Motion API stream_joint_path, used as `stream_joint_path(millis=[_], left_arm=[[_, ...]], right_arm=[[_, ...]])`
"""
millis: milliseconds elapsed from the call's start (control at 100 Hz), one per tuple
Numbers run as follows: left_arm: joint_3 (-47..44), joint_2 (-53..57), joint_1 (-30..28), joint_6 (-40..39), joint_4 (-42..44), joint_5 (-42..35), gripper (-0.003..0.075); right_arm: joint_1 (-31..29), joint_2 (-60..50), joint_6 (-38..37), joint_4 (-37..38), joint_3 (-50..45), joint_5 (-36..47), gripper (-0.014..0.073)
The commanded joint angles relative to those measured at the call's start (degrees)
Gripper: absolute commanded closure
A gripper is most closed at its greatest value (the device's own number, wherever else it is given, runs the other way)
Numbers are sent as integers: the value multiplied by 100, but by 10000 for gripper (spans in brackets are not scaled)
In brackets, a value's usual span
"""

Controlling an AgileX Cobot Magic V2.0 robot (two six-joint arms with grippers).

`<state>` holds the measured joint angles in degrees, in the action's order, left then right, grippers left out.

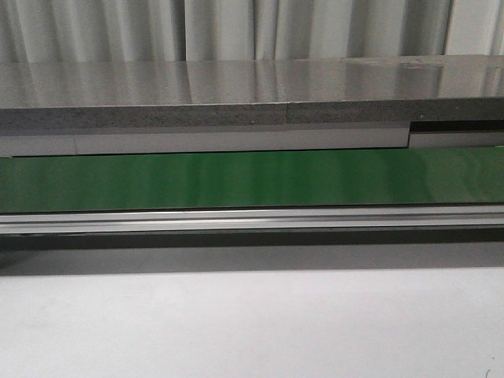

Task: Move button from left to right
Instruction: 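Lower the button into the green tray and open the right gripper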

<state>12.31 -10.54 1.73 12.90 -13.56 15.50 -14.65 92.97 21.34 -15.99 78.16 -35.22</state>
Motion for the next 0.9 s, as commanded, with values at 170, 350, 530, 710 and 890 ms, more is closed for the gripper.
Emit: stream_joint_path(millis=[170,350,530,710,890], left_arm=[[146,-54,43,13,-73,-464,741],[146,-54,43,13,-73,-464,741],[146,-54,43,13,-73,-464,741],[146,-54,43,13,-73,-464,741],[146,-54,43,13,-73,-464,741]], right_arm=[[1069,-1113,10,-130,-251,554,53],[1596,-2090,10,-148,-1319,1196,53],[1788,-3304,10,-235,-2664,1724,53],[1788,-4553,10,-235,-3780,1890,55],[1788,-5855,10,-235,-4532,1853,55]])
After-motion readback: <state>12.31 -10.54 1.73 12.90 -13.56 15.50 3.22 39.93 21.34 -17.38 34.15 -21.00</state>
